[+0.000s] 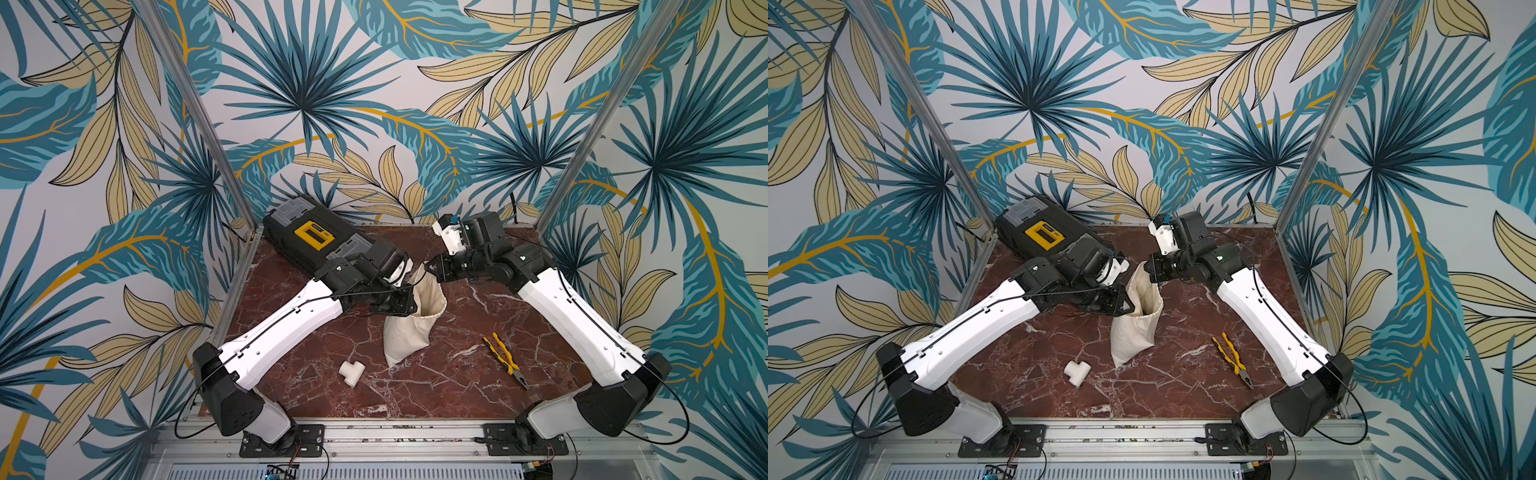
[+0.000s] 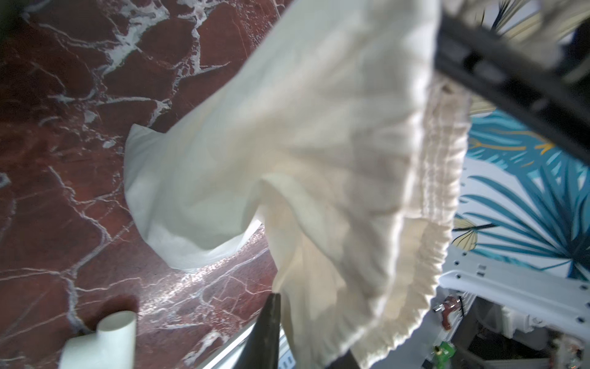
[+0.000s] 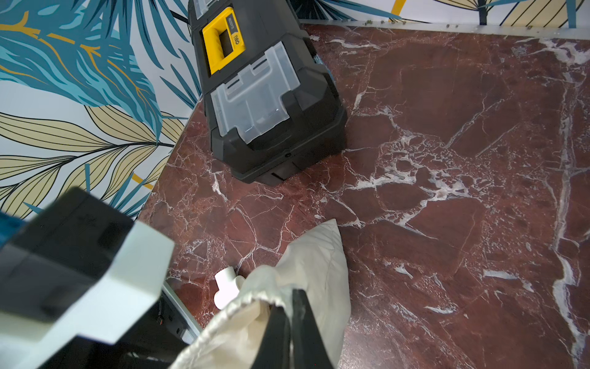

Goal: Close the soil bag
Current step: Adjust the soil bag at the center of the board.

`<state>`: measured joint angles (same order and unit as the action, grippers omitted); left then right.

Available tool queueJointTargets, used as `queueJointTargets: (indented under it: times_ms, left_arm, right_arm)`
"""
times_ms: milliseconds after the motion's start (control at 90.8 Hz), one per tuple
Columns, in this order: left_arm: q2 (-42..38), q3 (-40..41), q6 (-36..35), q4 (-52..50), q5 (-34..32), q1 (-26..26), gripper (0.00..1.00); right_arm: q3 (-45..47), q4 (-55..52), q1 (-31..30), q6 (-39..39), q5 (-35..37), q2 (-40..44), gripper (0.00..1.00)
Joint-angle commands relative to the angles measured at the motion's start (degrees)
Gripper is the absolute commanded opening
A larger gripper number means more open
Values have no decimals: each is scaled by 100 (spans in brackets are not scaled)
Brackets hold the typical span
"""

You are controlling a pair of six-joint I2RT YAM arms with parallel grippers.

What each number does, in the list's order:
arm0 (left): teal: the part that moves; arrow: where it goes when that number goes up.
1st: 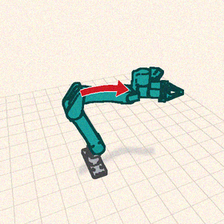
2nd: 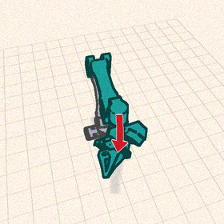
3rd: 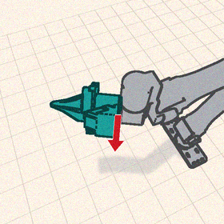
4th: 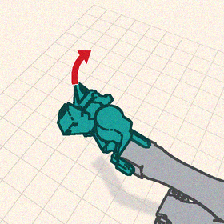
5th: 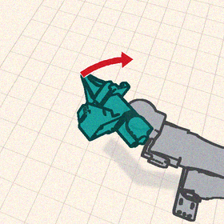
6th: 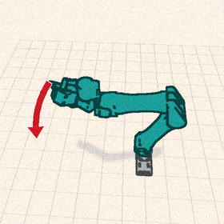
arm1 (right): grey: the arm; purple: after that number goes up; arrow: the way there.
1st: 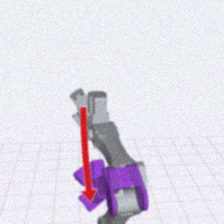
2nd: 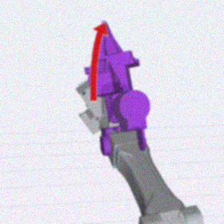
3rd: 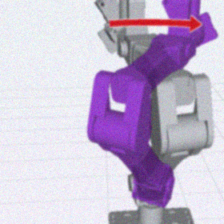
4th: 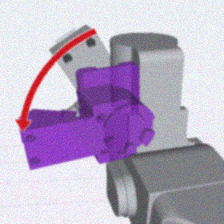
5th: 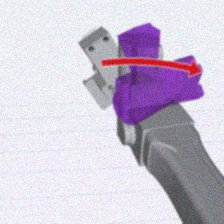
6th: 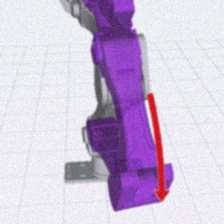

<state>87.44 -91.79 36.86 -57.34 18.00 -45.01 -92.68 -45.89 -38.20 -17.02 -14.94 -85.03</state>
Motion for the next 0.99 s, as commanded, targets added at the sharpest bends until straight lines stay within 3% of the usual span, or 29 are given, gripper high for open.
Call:
queueJointTargets:
  times_ms: [0,110,286,463,870,980]
  left_arm:
    - [1,-16,197,228,-163,-34,9]
    - [-109,-211,16,-79,-396,-6,0]
    - [-141,-1019,-630,-1171,-711,407,0]
    - [-284,-1070,-977,-1268,-851,815,0]
    - [221,-735,-1410,-1221,-421,877,0]
    - [301,-885,-1584,-1224,-259,959,0]
  right_arm:
    - [-85,218,37,-75,179,94,0]
    - [-146,17,196,-165,568,267,0]
    - [-492,-347,468,-309,969,574,0]
    - [-491,-672,519,-321,540,649,0]
    - [620,-329,533,-227,-462,865,0]
    - [330,-464,542,-46,-793,643,28]
